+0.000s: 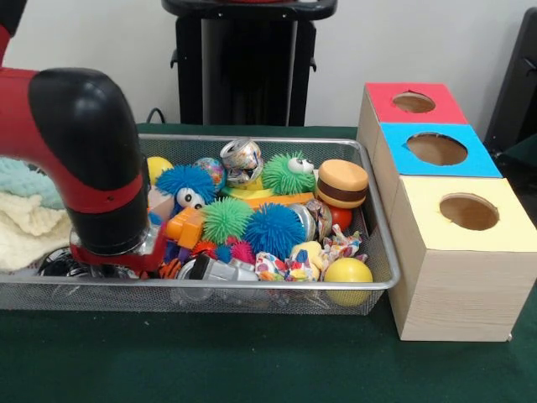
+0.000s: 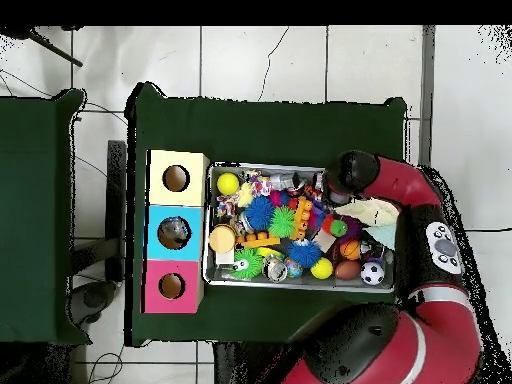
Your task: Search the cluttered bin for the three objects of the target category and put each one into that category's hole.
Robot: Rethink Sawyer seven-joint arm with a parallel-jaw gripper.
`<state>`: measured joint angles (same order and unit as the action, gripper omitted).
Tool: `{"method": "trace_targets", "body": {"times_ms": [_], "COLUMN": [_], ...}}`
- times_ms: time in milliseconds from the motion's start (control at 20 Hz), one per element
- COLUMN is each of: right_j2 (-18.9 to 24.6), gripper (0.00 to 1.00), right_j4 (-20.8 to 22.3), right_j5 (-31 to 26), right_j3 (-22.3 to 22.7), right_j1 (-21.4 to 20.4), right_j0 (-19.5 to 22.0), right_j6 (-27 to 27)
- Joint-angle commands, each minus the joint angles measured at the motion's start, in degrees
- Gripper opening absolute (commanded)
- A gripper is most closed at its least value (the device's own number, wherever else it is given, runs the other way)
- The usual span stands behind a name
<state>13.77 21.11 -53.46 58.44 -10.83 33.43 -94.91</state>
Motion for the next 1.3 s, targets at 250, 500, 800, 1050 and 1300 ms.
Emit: {"method": "trace_targets", "body": {"times_ms": [250, 500, 800, 1050, 1300], "right_j2": [-9.1, -11.9, -12.6, -13.5, -13.6], "gripper": [1.00, 1.00, 1.00, 1.00, 1.00], "right_j4": [11.7, 12.5, 13.2, 13.4, 13.4], "right_j5": [-22.2, -29.5, -33.3, -30.7, -26.6], "right_j3": [-9.4, -14.2, -17.4, -15.1, -13.8], "right_j1": [3.9, 3.9, 4.6, 5.0, 4.8], "right_j0": [-11.7, -14.7, -16.5, -16.5, -16.5], "right_j6": [6.0, 3.7, 4.3, 4.1, 5.9]}}
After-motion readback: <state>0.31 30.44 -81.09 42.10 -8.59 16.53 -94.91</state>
